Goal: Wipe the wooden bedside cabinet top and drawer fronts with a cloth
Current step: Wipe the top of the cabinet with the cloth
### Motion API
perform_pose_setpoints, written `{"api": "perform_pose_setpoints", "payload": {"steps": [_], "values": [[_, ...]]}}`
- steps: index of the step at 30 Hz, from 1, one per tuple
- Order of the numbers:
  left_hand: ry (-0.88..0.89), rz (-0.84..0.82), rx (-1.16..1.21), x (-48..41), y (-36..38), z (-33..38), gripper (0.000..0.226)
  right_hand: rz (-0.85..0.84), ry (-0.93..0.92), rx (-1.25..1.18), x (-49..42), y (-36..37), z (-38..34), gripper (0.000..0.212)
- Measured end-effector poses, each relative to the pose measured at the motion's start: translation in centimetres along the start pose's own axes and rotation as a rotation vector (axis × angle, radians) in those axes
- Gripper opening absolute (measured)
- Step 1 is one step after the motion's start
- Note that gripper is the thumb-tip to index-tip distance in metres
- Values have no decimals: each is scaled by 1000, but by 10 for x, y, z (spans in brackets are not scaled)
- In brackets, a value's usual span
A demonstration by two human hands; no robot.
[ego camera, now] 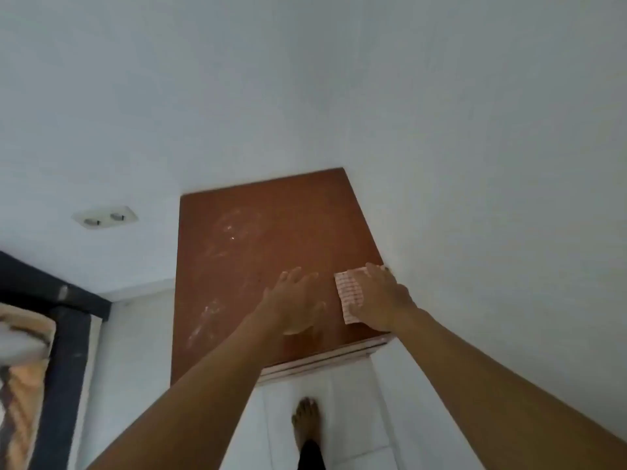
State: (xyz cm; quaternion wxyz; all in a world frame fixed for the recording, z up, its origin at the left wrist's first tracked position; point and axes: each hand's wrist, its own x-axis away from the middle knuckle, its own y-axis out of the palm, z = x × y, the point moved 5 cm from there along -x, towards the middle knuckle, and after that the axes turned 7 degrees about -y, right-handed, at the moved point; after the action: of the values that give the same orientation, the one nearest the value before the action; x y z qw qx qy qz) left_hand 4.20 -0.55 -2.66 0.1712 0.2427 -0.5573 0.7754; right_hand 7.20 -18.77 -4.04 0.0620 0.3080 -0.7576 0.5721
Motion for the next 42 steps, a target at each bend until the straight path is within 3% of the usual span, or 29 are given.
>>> {"api": "perform_pose_setpoints", "payload": {"steps": [7,14,18,23,28,32,39,42], "values": [[-19,-50,-221,-65,51,-11,71,96,30,93,-38,68,40,82],[-9,10,-294,-66,59,-9,70,188,132,131,-53,69,41,80],[-3,31,-305,-69,49,-7,65,322,136,132,-58,67,36,43],[16,-62,-299,-95,11,-7,52,401,87,-95,-81,26,31,44],[25,31,-236,-181,-72,-16,53,597,17,-154,-171,-72,18,55],[13,118,-184,-254,-114,-25,80,583,-41,-85,-266,-116,18,56],[-15,147,-166,-309,-110,-35,63,445,-101,170,-366,-96,25,50],[-13,160,-199,-312,-94,-44,64,385,-100,140,-371,-68,31,58]]}}
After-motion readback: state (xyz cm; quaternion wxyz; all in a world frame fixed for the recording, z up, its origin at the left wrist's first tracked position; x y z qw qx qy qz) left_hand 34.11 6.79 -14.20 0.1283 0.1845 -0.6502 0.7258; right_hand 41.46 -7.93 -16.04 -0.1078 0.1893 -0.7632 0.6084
